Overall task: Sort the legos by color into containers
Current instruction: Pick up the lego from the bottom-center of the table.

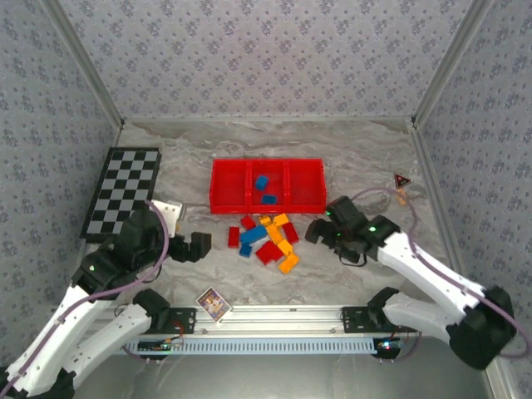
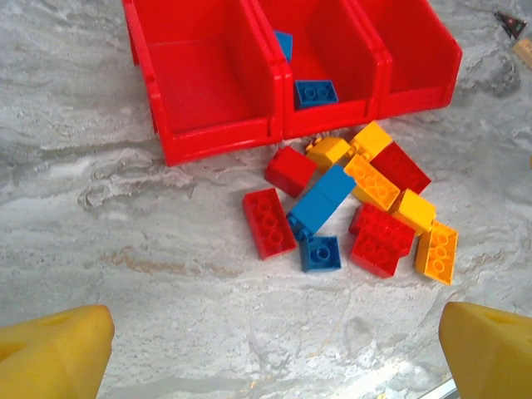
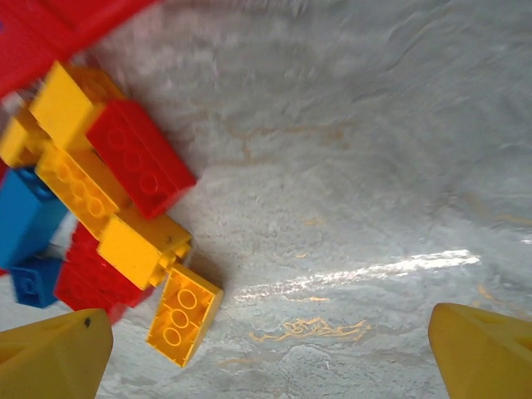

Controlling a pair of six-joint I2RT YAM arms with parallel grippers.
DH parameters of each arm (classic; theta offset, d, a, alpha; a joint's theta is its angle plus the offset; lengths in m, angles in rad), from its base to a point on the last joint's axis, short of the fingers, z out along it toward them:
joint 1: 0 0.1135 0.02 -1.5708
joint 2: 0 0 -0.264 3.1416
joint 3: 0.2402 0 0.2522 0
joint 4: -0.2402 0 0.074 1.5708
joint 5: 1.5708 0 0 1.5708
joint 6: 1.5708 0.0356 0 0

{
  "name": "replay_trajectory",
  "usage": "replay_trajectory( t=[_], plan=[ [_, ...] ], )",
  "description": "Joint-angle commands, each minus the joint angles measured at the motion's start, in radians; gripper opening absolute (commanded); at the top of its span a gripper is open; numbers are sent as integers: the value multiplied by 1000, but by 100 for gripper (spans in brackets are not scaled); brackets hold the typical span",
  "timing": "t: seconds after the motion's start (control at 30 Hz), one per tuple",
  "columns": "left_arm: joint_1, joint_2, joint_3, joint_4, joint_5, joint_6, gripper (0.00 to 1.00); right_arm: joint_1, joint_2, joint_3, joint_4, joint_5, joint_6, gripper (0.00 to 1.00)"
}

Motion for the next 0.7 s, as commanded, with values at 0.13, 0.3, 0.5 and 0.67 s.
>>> replay_trajectory(
  t=[0.13, 0.3, 0.5, 0.67],
  plan=[
    [-4, -16, -17, 31, 28, 18, 100, 181, 256, 136, 38, 140, 124, 100],
    [-4, -21, -26, 36, 20, 44, 100, 257, 402, 197, 23, 175, 210, 99],
    [-4, -62, -41, 49, 42, 58, 100, 329, 527, 265, -4, 195, 251, 97],
    [-4, -91, -49, 51, 39, 65, 100, 349, 576, 305, -33, 211, 253, 94]
  ],
)
